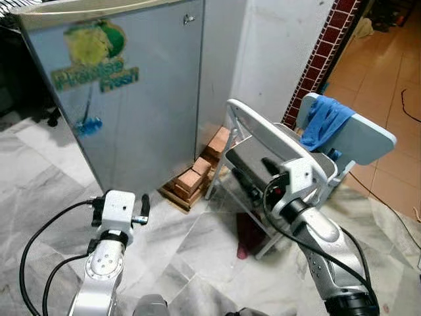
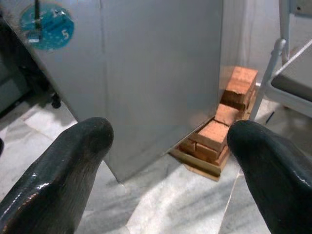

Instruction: Restocking fridge

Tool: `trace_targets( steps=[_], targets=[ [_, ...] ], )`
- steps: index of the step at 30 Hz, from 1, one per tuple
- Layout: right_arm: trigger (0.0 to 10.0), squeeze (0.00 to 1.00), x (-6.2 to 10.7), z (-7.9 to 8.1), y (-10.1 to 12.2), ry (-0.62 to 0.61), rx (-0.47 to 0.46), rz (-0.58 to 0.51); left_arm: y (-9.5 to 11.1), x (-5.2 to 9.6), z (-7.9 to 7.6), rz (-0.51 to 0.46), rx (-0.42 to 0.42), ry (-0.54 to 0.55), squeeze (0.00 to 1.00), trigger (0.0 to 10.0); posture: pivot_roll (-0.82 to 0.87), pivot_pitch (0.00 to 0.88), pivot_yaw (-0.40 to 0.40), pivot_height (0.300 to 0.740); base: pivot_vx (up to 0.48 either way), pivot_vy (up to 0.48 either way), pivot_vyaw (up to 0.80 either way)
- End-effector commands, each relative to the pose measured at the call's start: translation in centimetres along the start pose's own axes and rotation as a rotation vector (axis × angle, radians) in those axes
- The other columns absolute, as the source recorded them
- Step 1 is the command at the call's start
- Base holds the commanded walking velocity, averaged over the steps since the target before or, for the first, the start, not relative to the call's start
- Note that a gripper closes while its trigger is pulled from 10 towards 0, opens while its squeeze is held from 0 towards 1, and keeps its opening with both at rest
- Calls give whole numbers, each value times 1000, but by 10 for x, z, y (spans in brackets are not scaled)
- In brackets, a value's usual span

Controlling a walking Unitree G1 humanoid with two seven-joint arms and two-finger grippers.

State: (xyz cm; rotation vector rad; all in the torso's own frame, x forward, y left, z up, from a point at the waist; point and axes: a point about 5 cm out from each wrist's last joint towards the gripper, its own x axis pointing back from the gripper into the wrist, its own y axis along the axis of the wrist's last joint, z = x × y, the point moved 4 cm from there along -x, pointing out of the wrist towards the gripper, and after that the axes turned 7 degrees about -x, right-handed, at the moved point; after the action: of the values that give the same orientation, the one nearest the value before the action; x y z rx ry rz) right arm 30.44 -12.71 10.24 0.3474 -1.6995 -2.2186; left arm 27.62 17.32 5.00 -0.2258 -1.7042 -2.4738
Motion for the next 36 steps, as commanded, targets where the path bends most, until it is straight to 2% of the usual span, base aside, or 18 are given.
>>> trace_targets(
  steps=[1, 4, 5, 7, 13, 16, 25, 36],
  targets=[
    [10000, 0, 1, -4, -1, -60, 19, -21, 2, -2, 2, -7, -9, -2, 0, 10000, 138, 59, -60, 740, 0, 480, 0],
    [10000, 0, 6, -19, -2, -191, 14, -49, 8, -6, 1, -32, 1, 0, 0, 10000, 129, 55, -54, 740, 0, 480, 0],
    [10000, 0, 6, -19, -2, -191, 14, -49, 8, -6, 1, -32, 1, 0, 0, 10000, 129, 55, -54, 740, 0, 480, 0],
    [10000, 0, 9, -29, -1, -257, 19, -62, 8, -7, 2, -38, 7, 7, 0, 10000, 120, 50, -44, 740, 0, 480, 0],
    [10000, 0, 10, -40, 1, -311, 36, -78, 14, -9, -3, -71, -3, -6, 0, 10000, 106, 47, -34, 740, 0, 480, -538],
    [10000, 0, 8, -42, 4, -318, 49, -88, 20, -13, 0, -102, -34, -4, 0, 10000, 106, 47, -35, 740, 0, 480, -800],
    [10000, 0, 5, -45, 5, -337, 64, -105, 28, -19, 12, -139, -40, 27, 0, 10000, 106, 46, -31, 740, 0, 480, -800],
    [10000, 0, 7, -48, 5, -355, 64, -113, 29, -19, 9, -160, -41, 16, 0, 10000, 98, 45, -31, 740, 0, 480, -754]
  ],
)
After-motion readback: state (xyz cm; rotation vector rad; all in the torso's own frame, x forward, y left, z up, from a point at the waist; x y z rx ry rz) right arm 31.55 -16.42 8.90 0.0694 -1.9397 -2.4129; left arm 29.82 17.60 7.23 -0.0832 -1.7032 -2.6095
